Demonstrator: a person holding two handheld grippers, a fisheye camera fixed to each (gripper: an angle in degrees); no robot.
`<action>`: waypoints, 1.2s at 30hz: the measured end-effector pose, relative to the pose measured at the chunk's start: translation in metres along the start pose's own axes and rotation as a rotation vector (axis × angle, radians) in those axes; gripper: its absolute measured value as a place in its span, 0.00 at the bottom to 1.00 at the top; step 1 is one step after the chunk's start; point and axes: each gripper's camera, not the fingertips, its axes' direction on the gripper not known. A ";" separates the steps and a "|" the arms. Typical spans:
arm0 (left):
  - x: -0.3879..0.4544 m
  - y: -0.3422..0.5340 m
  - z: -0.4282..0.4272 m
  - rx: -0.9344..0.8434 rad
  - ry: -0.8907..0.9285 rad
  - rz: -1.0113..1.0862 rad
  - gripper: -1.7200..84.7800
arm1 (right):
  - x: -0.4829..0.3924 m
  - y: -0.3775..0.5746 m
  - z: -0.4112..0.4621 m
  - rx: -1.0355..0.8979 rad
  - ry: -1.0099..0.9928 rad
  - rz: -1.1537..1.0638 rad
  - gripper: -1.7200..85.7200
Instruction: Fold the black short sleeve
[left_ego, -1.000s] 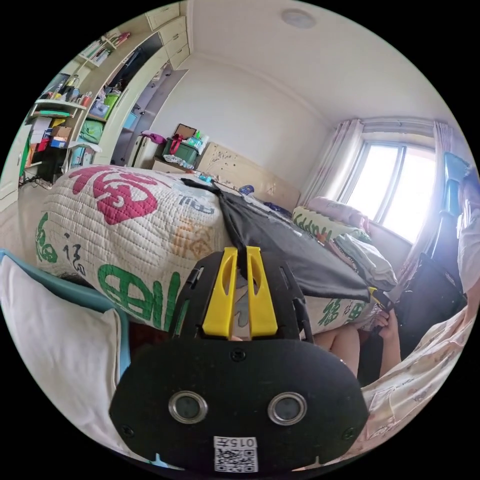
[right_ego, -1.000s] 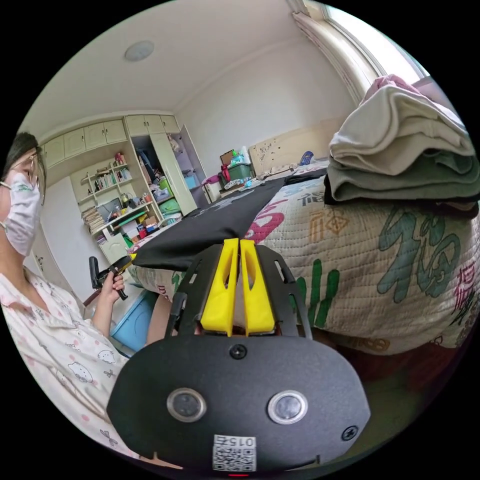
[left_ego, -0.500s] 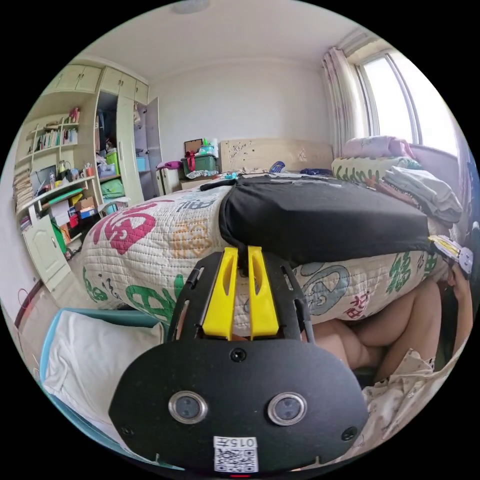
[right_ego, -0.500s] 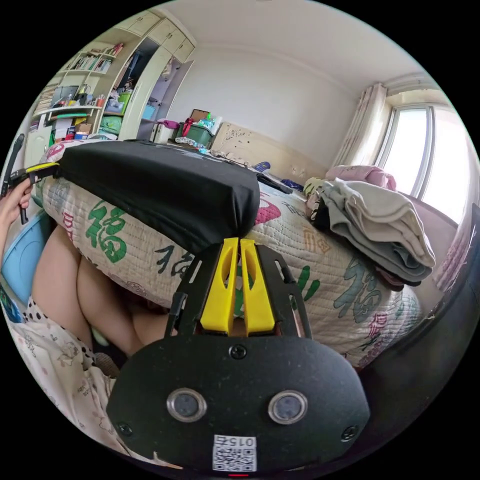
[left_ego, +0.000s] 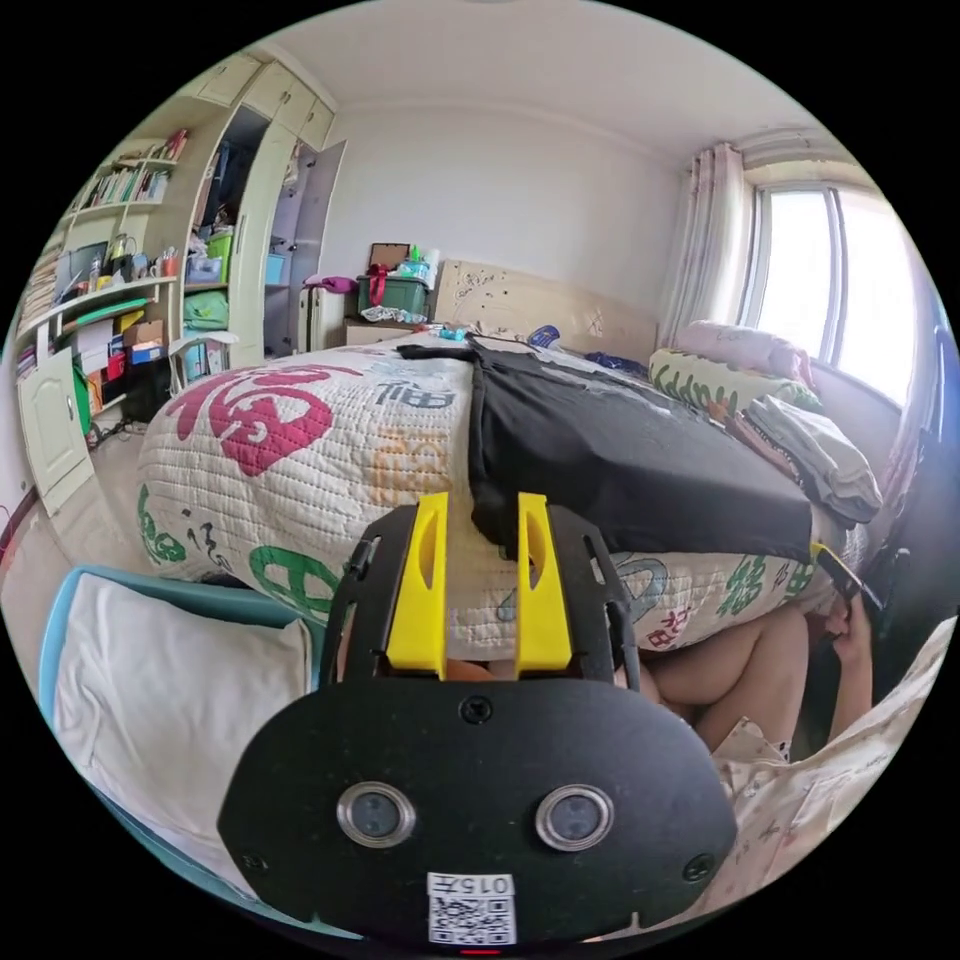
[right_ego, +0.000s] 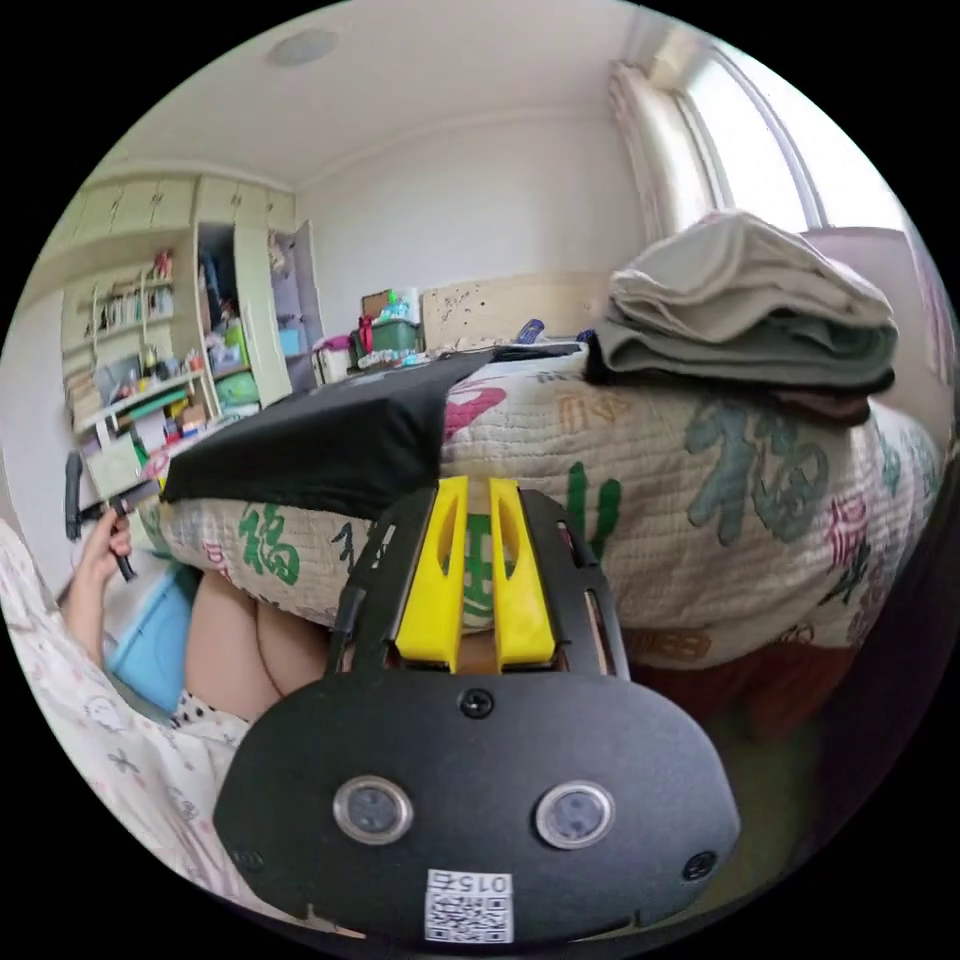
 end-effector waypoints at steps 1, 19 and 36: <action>-0.022 -0.020 -0.003 0.014 -0.030 -0.009 0.14 | 0.012 -0.009 -0.016 0.044 0.007 0.048 0.07; -0.030 -0.500 0.312 -0.146 0.317 0.536 0.17 | -0.009 -0.394 0.126 -0.060 -0.071 0.119 0.14; -0.115 -0.815 0.633 -0.357 0.438 0.642 0.17 | 0.081 -0.582 0.270 -0.391 0.034 0.464 0.13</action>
